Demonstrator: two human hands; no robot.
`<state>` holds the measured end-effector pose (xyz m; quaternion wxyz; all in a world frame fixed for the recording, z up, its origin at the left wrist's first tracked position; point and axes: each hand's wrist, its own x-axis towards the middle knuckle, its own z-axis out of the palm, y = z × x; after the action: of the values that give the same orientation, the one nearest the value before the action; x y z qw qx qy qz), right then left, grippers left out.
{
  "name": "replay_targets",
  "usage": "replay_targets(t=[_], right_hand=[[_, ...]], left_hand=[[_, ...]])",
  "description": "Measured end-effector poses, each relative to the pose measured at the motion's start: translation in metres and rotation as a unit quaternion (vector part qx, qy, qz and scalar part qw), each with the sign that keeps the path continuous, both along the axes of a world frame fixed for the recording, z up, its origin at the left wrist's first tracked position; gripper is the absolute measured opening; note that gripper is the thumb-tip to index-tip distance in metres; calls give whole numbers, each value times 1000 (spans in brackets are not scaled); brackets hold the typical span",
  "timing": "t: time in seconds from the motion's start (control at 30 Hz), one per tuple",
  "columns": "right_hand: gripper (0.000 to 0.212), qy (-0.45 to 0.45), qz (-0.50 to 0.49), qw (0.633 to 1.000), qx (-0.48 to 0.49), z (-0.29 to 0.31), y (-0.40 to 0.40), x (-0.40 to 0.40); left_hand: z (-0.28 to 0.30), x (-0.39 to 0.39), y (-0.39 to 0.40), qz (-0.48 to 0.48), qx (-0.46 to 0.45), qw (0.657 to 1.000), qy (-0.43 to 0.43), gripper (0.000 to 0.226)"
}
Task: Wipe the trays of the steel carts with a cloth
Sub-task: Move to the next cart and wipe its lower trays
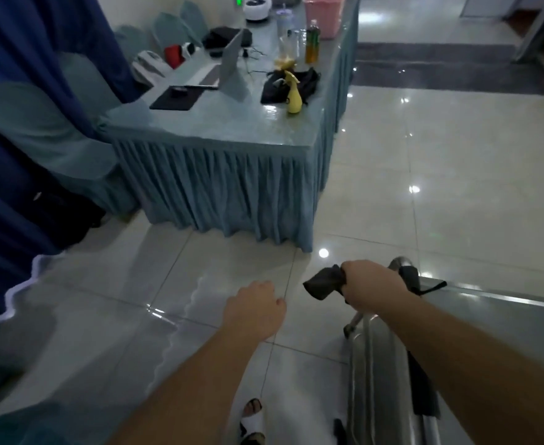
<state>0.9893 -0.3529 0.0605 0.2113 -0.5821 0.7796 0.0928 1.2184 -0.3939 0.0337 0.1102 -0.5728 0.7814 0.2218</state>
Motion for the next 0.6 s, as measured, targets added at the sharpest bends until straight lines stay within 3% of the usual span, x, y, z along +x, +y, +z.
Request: replay_targets(t=[0.3,0.6], right_hand=[[18,3,-93,994,50,-4,-87,23],[20,-4,-151,987,62,-16,-164,-12]], left_hand=[[6,17,-134,-82,6,997,-6,48],[-7,-35,-222,-139,23,990,-11,42]])
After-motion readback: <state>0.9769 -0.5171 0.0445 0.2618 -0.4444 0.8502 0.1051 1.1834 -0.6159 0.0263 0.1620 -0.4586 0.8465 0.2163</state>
